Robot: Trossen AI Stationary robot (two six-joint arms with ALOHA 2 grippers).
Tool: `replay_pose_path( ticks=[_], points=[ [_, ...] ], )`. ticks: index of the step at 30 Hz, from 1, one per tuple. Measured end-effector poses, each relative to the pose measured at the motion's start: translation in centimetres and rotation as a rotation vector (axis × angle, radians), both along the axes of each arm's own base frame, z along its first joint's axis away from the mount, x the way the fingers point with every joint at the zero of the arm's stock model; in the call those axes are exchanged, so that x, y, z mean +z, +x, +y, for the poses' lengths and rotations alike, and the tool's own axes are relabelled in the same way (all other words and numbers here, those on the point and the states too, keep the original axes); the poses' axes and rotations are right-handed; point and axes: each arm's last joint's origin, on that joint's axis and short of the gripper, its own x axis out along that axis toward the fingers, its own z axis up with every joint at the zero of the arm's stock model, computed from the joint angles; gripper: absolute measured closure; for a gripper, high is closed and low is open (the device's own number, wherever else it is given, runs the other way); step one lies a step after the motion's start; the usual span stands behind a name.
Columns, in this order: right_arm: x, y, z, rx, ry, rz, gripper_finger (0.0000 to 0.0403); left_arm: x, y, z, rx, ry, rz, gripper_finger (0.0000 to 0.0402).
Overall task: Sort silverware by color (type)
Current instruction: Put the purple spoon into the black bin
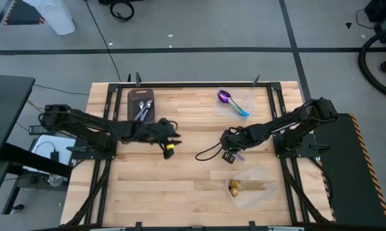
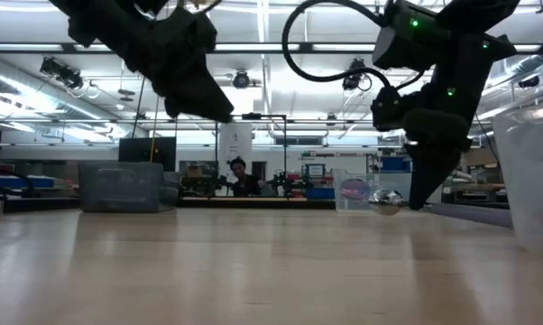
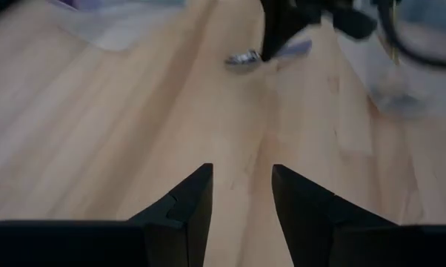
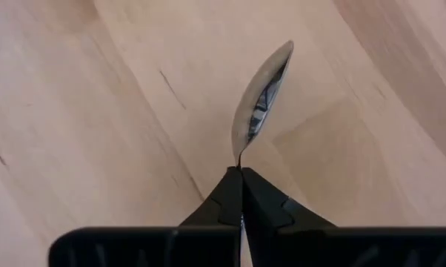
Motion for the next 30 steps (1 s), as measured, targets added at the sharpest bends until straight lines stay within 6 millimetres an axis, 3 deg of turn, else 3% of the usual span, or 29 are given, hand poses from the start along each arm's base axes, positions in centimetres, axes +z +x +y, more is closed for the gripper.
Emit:
replay_pose_path(
  ticks=[6,13,23,30],
  points=[
    [0.2,0.4,0.1,0.044,-0.011,-0.040,0.0395,-3.0,2.2,-1.7,0.011,0.012,-0.005,0.0253],
    [0.6,1.3,0.1,0.089,-0.043,-0.132,0.0396,-6.4,4.2,-1.9,0.089,-0.015,-0.040,0.0253],
    [2.7,3.9,0.5,0.245,-0.124,-0.452,0.0396,-6.8,5.1,-1.8,0.074,0.004,-0.119,0.0253],
    [5.9,4.1,0.6,0.294,-0.230,-0.654,0.0396,-6.2,5.4,-2.4,-0.011,0.049,-0.179,0.0253]
  ],
)
